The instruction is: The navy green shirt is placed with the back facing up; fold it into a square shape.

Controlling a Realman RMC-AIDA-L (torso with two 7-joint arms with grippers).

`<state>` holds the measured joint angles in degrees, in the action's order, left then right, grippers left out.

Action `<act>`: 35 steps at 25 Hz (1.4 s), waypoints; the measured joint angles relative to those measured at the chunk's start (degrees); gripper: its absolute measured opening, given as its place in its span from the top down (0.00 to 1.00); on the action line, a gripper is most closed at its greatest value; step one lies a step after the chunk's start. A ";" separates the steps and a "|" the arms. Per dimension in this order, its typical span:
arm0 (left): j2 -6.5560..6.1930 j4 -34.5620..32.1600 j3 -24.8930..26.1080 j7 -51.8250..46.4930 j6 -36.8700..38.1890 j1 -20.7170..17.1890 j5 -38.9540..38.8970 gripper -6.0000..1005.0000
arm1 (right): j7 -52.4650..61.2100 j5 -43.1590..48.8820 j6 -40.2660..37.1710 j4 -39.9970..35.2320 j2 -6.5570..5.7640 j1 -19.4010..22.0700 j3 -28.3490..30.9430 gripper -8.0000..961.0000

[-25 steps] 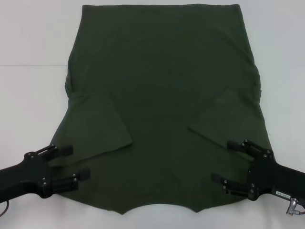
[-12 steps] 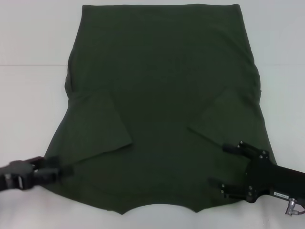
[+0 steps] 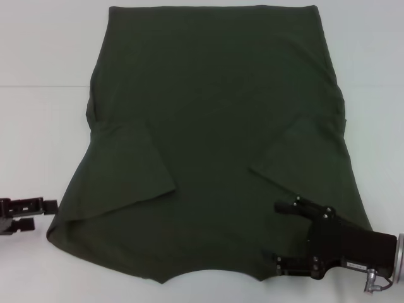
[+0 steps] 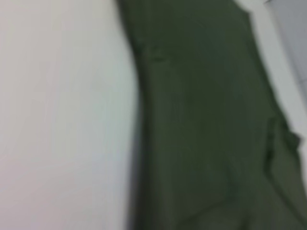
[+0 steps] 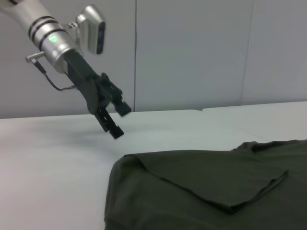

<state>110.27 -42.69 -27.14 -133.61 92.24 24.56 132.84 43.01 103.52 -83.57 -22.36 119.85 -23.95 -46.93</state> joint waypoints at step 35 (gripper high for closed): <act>2.32 4.47 -2.13 -0.63 -8.72 3.38 5.20 0.09 | 0.81 -0.01 1.17 0.90 0.14 -0.92 -1.24 0.01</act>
<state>112.59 -38.22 -29.27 -134.24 83.53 27.94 138.04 43.83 103.51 -82.40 -21.46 119.99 -24.86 -48.17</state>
